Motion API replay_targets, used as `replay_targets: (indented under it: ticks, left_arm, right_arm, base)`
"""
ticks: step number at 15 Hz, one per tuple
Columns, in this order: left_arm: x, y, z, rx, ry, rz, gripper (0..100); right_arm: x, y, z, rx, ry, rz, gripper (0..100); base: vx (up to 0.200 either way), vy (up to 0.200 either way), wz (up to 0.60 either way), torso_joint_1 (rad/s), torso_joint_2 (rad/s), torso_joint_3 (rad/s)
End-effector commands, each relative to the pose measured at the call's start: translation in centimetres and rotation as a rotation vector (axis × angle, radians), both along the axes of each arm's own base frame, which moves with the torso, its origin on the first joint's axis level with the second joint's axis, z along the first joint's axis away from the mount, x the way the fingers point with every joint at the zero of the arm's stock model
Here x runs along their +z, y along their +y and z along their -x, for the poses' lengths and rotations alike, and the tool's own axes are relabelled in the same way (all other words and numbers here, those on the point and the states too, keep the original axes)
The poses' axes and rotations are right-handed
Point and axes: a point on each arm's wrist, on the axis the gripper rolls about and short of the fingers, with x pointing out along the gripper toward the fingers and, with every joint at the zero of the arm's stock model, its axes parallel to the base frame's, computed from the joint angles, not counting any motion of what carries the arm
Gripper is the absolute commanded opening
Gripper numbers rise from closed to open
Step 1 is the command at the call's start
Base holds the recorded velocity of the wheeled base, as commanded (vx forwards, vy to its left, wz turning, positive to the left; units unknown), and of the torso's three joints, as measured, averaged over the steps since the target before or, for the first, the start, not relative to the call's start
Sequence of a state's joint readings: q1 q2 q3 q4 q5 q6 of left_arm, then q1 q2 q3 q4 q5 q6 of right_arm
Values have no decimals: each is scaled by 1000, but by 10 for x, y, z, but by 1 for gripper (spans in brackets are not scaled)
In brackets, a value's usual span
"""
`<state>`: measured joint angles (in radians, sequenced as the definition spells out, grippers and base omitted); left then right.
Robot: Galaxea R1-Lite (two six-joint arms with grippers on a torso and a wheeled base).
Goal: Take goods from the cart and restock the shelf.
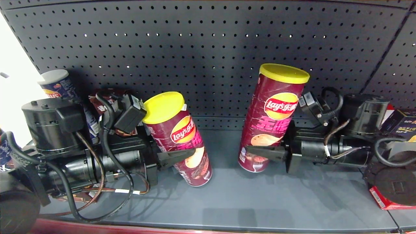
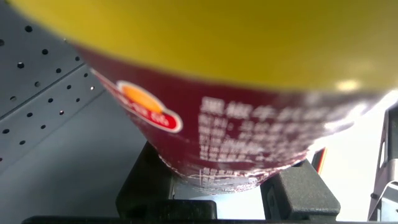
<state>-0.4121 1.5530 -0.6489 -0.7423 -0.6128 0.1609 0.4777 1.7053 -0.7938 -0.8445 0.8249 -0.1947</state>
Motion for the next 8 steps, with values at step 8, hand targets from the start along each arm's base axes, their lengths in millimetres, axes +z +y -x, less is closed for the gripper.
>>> replay_targets:
  ticks: [8]
  left_arm:
    - [-1, 5, -2, 23, 5, -3, 0]
  right_arm:
    - [-41, 1, 36, 24, 68, 50, 0]
  base:
    - [0, 0, 0, 0, 0, 0]
